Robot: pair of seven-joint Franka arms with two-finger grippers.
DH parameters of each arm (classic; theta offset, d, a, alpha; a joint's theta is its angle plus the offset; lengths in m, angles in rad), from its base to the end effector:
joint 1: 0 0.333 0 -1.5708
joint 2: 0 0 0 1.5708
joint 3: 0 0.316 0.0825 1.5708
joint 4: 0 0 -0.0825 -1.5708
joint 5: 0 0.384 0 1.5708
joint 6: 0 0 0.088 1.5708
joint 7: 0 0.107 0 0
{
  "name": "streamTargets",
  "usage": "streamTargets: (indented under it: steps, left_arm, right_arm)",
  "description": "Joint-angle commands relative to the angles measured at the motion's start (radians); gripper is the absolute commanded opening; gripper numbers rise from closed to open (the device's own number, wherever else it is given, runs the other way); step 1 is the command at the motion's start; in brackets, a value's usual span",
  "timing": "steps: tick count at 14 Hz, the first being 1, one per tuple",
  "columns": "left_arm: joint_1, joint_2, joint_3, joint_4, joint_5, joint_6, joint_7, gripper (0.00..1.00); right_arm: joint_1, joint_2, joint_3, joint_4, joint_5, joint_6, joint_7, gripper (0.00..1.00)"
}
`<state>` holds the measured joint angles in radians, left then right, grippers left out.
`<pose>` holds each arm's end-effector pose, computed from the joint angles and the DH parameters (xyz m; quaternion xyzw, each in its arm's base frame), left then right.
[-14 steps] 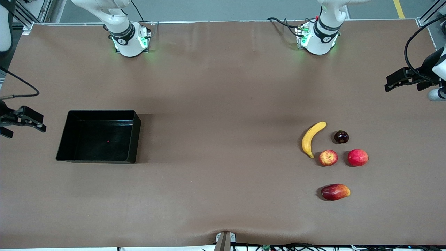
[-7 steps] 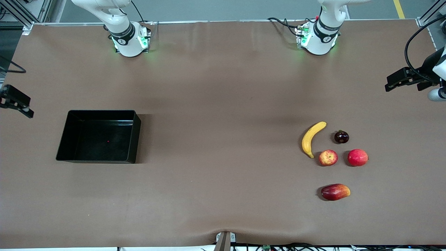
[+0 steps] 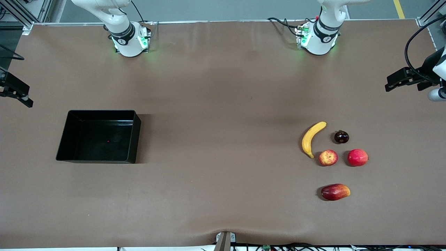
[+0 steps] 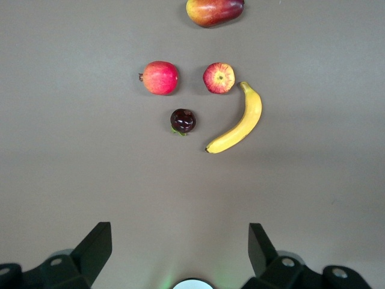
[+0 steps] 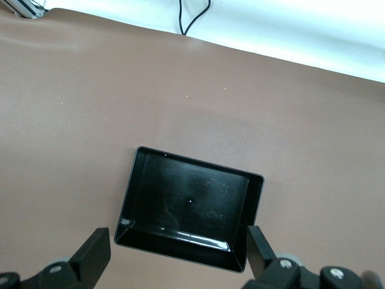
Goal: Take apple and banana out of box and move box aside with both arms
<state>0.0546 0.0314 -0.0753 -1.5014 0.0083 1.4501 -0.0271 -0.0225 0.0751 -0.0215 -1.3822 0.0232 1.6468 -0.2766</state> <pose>0.5517 -0.0097 0.6294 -0.9991 -0.0035 0.0412 0.0039 0.5843 -0.0228 0.6789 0.9887 0.1158 0.0951 0.0044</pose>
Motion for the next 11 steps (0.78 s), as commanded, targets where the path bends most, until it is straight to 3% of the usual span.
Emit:
streamTargets:
  steps: [1, 11]
  left_arm:
    - [0.004, -0.001, 0.000, 0.004, -0.004, 0.001, 0.018, 1.00]
    - [0.004, -0.001, 0.000, 0.004, -0.002, 0.003, 0.019, 1.00]
  right_arm:
    - [0.010, -0.012, -0.002, -0.026, -0.009, 0.016, 0.016, 1.00]
    - [0.010, -0.012, -0.002, -0.038, -0.012, 0.036, 0.008, 1.00]
